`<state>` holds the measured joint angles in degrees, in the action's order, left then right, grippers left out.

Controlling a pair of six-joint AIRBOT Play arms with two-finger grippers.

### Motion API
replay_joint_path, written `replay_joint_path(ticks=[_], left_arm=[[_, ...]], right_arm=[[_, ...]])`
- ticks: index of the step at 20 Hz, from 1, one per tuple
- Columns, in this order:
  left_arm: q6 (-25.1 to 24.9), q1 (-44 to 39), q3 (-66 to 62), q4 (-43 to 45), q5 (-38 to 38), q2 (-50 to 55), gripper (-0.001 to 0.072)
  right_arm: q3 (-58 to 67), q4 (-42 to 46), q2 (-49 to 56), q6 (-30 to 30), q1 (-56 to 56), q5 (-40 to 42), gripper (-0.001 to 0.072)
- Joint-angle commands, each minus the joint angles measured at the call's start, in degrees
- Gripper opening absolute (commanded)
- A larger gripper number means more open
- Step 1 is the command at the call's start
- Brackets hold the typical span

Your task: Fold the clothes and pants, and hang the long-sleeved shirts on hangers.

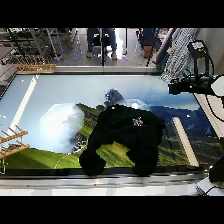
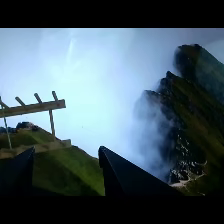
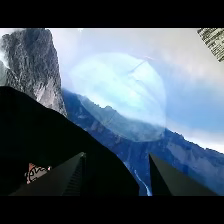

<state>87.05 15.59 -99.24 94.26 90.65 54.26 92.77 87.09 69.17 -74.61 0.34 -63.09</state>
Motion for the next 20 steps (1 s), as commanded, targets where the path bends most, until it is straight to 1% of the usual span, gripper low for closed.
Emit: replay_joint_path(ticks=[1,14,17,20], left_arm=[[0.0,0.0,0.0,0.0,0.0,0.0,0.0436],[0.0,0.0,0.0,0.0,0.0,0.0,0.0436],[0.0,0.0,0.0,0.0,-1.6,0.6,0.0436],[0.0,0.0,0.0,-0.3,-1.6,1.7,0.0436]], right_arm=[[0.0,0.0,0.0,0.0,0.1,0.0,0.0454],[0.0,0.0,0.0,0.0,0.1,0.0,0.0454],[0.0,-0.1,0.0,-0.1,0.1,0.0,0.0454],[0.0,-2.8,0.0,-0.3,0.1,0.3,0.0454]])
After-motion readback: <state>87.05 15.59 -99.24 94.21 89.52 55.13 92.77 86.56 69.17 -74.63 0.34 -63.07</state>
